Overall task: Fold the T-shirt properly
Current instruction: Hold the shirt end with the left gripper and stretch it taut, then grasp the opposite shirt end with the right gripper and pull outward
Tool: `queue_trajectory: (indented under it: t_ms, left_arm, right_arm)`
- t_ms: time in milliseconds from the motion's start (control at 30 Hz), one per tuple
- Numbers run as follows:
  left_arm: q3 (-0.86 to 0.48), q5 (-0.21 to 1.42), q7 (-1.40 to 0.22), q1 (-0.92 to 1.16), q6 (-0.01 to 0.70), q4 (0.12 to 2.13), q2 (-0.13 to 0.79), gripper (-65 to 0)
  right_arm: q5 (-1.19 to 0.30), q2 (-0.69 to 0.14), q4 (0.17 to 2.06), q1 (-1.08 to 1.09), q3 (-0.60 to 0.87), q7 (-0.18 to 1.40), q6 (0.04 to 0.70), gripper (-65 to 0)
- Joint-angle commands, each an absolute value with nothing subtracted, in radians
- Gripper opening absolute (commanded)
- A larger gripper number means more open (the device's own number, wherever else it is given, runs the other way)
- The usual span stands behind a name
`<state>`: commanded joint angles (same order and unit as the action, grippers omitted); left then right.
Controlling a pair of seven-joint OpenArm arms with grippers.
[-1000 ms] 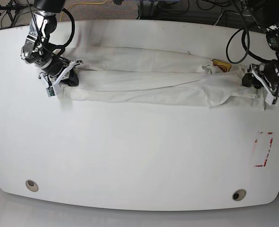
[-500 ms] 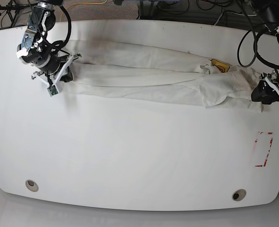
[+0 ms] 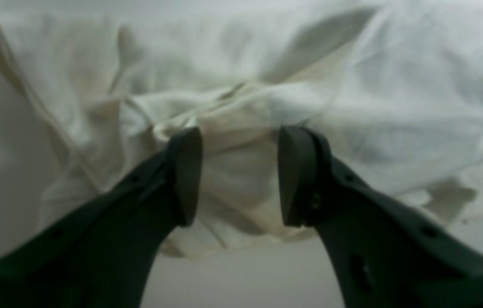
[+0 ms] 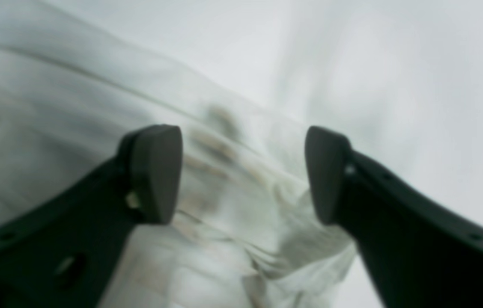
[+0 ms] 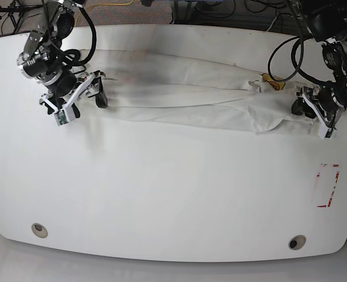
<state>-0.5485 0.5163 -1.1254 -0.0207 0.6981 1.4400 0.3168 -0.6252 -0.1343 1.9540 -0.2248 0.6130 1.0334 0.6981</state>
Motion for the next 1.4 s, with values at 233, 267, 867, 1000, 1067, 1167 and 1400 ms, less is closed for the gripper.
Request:
queue_trajectory:
  t_ms: [233, 267, 867, 1000, 1067, 1167, 1400]
  left_arm:
    - [-0.547, 0.486, -1.073, 0.002, 0.698, 1.380, 0.340, -39.0]
    - [-0.547, 0.486, -1.073, 0.008, 0.698, 1.377, 0.346, -39.0]
    - [-0.547, 0.487, -1.072, 0.021, 0.698, 1.374, 0.349, -39.0]
    - [-0.545, 0.487, -1.072, 0.021, 0.698, 1.376, 0.348, -39.0]
    - [-0.545, 0.487, -1.072, 0.021, 0.698, 1.376, 0.348, -39.0]
    - [-0.545, 0.487, -1.072, 0.021, 0.698, 1.376, 0.348, -39.0]
    - [-0.545, 0.487, -1.072, 0.021, 0.698, 1.376, 0.349, -39.0]
  right_arm:
    - [-0.932, -0.177, 1.759, -0.197, 0.771, 1.147, 0.698, -9.5]
    - [-0.967, -0.186, 1.727, -0.197, 0.788, 1.158, 0.698, -9.5]
    - [-1.059, -0.283, 1.484, -0.226, 0.878, 1.178, 0.698, -9.5]
    - [-1.050, -0.280, 1.429, -0.228, 0.857, 1.175, 0.698, -9.5]
    - [-1.026, -0.278, 1.402, -0.228, 0.845, 1.171, 0.698, -9.5]
    - [-0.978, -0.277, 1.389, -0.228, 0.826, 1.152, 0.698, -9.5]
    - [-0.937, -0.243, 1.394, -0.228, 0.756, 1.144, 0.698, -9.7]
